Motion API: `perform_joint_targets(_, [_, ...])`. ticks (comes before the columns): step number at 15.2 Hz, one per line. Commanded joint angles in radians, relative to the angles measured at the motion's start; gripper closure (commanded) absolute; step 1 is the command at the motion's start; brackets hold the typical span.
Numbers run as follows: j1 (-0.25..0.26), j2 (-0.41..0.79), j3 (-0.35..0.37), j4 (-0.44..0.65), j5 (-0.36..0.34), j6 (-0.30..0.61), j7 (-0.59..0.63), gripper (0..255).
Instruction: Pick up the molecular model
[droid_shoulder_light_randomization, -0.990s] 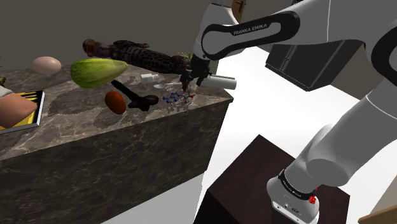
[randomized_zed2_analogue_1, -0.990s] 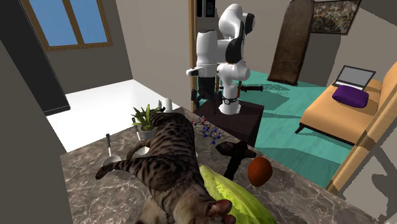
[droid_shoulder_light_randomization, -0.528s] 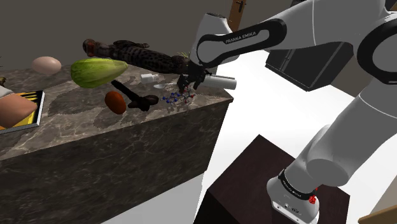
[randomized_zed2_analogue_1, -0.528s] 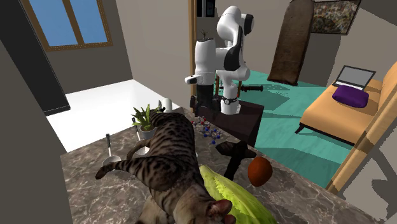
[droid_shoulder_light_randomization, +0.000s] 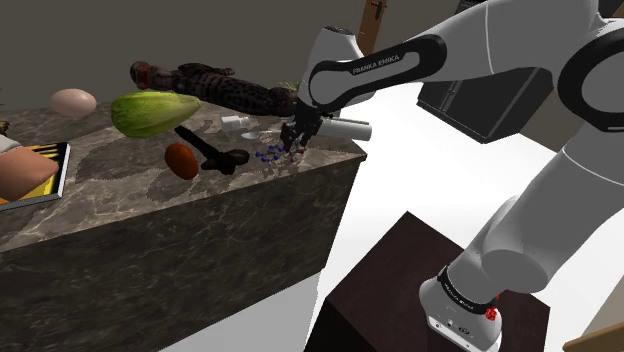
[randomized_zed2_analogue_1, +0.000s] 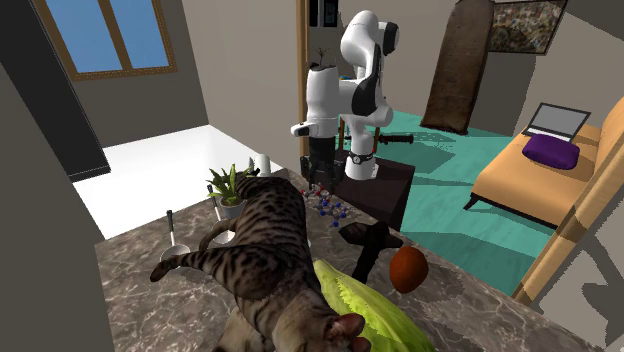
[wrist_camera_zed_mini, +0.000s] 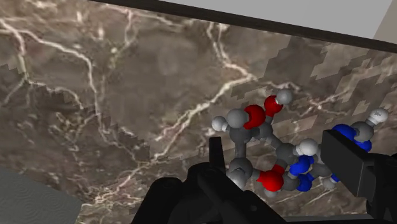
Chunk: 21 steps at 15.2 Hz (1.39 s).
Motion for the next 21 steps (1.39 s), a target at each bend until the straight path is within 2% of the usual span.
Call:
perform_joint_targets(1, [0.0, 0.001, 0.0, -0.001, 0.0, 0.0, 0.0, 255])
perform_joint_targets(5, [0.0, 0.003, 0.0, -0.001, 0.0, 0.003, -0.001, 255])
perform_joint_targets(21, [-0.004, -0.066, -0.003, 0.127, -0.008, -0.195, 0.016, 255])
